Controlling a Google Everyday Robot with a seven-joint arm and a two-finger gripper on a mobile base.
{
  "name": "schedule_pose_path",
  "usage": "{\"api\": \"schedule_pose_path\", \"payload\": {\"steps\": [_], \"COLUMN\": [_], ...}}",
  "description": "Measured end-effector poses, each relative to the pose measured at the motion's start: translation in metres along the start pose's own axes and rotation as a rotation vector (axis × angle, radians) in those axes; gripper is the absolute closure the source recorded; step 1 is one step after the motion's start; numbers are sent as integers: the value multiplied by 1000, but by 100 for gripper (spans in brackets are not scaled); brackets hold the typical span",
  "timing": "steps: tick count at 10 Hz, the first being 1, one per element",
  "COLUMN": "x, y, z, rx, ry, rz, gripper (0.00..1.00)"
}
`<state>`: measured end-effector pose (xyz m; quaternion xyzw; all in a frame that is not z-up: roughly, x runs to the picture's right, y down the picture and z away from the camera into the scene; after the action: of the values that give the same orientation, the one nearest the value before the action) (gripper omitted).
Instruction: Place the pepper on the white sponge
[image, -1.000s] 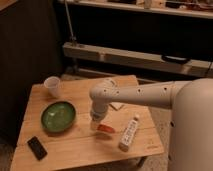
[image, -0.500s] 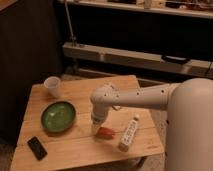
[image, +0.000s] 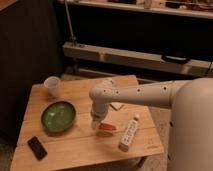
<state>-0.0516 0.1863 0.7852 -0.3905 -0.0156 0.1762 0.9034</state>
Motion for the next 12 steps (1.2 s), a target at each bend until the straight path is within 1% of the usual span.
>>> {"api": "schedule_pose_path", "payload": {"steps": [2,3,4,5,6,8,10,11,12], "x": [-6,-6,-3,-4,-5,-5,-14,-13,-12], "y": [-10,-17,-20,-23,-28,-47,-66,-86,-99], "z": [6,16,25,31,32,16,-11,-24,-30], "rx": [15,15,17,25,32,68,103,121,131], "ry": [20,34,46,47,39,14,-10,-19,-27], "rz": [-13,-21,-24,-24,-20,-9,-19,-17,-13], "gripper": [91,99,100,100,100,100,100,100,100]}}
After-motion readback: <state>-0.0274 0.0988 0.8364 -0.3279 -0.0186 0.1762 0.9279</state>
